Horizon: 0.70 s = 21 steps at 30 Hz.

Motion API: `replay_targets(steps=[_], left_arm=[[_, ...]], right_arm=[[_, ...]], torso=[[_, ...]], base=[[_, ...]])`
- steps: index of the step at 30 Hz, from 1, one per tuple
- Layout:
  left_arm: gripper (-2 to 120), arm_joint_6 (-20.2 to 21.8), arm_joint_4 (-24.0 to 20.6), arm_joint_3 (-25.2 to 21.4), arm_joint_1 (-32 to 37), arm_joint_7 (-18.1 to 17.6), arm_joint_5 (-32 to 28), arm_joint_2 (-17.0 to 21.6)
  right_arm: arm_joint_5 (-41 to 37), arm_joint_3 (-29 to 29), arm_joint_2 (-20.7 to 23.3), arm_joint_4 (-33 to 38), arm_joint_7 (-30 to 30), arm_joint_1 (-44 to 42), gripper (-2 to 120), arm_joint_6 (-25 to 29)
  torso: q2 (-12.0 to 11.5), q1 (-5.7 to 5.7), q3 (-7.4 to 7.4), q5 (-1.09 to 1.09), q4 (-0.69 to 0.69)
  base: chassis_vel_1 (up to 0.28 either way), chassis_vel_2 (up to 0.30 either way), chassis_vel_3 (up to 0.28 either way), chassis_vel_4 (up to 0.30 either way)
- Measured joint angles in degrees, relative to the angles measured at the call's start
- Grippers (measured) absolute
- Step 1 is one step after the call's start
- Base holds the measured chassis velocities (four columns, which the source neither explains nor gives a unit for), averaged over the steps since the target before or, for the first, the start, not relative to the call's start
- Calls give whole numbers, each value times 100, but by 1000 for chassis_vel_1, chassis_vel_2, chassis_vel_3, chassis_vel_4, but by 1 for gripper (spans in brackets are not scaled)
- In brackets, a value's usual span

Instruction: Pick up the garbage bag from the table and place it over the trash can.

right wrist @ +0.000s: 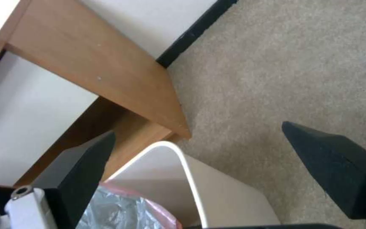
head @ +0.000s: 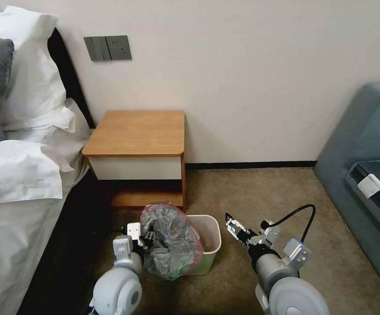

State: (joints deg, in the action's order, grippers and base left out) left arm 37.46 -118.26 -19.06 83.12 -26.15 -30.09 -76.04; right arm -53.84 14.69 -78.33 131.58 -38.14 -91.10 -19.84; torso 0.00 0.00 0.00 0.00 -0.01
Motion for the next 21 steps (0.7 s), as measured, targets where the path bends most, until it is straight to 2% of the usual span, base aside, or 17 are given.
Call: replay_targets(steps=[3, 4, 7, 9, 12, 13, 16, 18, 20, 21], left_arm=[[31, 58, 51, 10, -57, -31, -164, -2], [31, 58, 51, 10, -57, -31, -164, -2], [17, 24, 59, 17, -78, -176, -410, -21], [14, -64, 62, 20, -74, -185, -469, -20], [7, -637, 136, 22, -34, -98, -520, -8], [7, -637, 136, 22, -34, -98, -520, -8], [7, -1567, 206, -36, 113, 278, -458, 21], [7, -1700, 206, -62, 148, 370, -434, 26], [7, -2347, 182, -232, 365, 899, -299, 42], [7, -2347, 182, -232, 365, 899, -299, 42]], right_arm=[[21, 25, -24, -10, -2, 16, 100, 15], [21, 25, -24, -10, -2, 16, 100, 15], [21, 39, -27, 3, -3, 60, 100, 19], [20, 40, -22, 27, -2, 71, 100, 19], [53, 10, 71, 141, 57, 62, 100, 19], [53, 10, 71, 141, 57, 62, 100, 19], [383, -51, 514, 315, 452, -20, 100, 87], [459, -53, 624, 357, 561, -29, 100, 127], [582, -30, 1114, 588, 989, 16, 100, 237], [582, -30, 1114, 588, 989, 16, 100, 237]], torso=[[0, 0, 0, 0, 0], [0, 0, 0, 0, 0], [0, 0, 0, 0, 0], [0, 0, 0, 0, 0], [0, 0, 0, 2, 0], [0, 0, 0, 2, 0], [0, 0, 0, 1, 0], [0, 0, 0, 2, 0], [0, 0, -1, 0, 0], [0, 0, -1, 0, 0]], base=[[0, 0, 0, 0], [0, 0, 0, 0], [0, 0, 0, 0], [0, 0, 0, 0], [0, 0, 0, 0], [0, 0, 0, 0], [0, 0, 0, 0], [0, 0, 0, 0], [0, 0, 0, 0], [0, 0, 0, 0]])
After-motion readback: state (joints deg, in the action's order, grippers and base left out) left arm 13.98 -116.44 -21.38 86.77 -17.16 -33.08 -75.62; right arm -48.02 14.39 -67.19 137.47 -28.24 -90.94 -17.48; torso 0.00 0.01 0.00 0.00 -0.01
